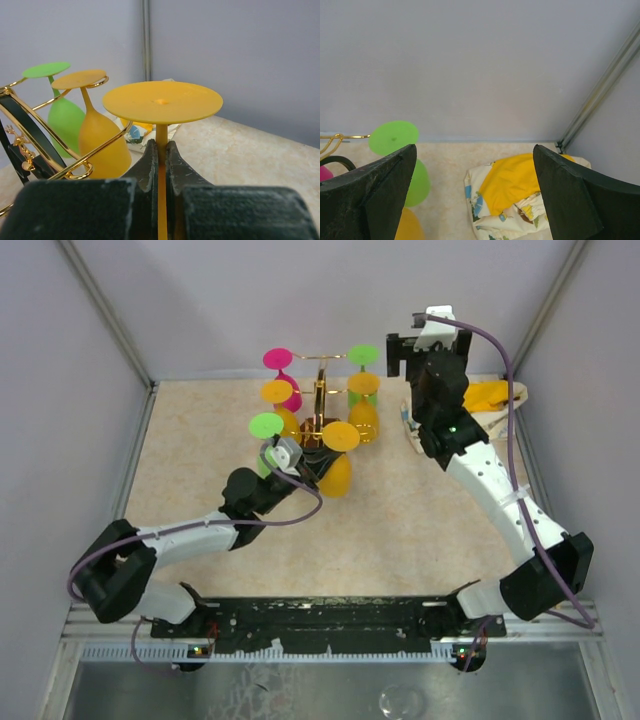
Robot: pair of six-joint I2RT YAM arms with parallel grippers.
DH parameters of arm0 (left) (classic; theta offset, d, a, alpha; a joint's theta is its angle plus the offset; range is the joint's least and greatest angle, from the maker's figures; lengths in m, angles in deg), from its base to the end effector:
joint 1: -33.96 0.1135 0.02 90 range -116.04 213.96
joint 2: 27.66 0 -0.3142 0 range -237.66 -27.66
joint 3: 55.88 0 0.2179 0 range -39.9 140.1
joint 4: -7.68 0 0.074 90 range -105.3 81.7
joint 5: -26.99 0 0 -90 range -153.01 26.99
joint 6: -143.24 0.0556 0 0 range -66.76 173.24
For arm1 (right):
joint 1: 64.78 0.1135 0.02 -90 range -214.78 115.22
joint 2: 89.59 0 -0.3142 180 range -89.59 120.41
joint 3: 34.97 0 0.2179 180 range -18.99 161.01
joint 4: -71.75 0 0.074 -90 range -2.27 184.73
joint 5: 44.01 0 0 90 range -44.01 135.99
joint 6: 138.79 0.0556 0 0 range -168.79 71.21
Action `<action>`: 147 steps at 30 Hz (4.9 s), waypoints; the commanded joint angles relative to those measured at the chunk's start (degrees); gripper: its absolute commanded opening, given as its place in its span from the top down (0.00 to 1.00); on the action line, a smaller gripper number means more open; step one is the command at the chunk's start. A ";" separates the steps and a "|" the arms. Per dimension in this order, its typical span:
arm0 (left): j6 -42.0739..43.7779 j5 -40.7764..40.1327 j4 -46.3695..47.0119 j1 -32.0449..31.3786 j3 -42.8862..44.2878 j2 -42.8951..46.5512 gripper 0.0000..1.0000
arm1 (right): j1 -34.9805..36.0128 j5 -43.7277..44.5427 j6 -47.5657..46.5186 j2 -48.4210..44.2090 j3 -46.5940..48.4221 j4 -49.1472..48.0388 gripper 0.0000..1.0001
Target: Place the wine glass upside down on the wine glass rack
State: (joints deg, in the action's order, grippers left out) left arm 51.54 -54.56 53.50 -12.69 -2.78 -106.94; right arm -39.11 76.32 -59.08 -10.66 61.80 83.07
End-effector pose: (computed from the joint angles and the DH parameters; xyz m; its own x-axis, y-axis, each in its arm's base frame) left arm 0.1853 -0.2082 0.3694 0.2065 -0.2615 -0.9429 0.8208 0.5709 0.0214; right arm 0.2720 0.0996 0.5025 0.0867 -0.1294 -0.9878 0.0953 0.9881 -0.1211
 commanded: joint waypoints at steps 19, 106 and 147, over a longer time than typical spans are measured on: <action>-0.93 -4.10 6.49 -1.67 6.68 -8.25 1.00 | -1.13 -0.25 -0.17 -4.05 -1.59 -3.81 0.01; -3.53 -4.82 0.90 -3.10 1.69 -6.29 0.13 | -1.94 -1.74 3.59 -3.99 -3.15 -2.19 0.01; 2.85 -1.89 -58.95 24.09 40.67 2.67 0.00 | -12.57 -15.06 13.94 -2.15 -1.51 11.79 0.01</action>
State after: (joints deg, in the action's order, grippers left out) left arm 57.58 -64.55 4.34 3.66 31.67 -101.13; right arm -50.74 62.09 -45.50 -10.66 59.84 95.26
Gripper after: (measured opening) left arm 0.997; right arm 0.992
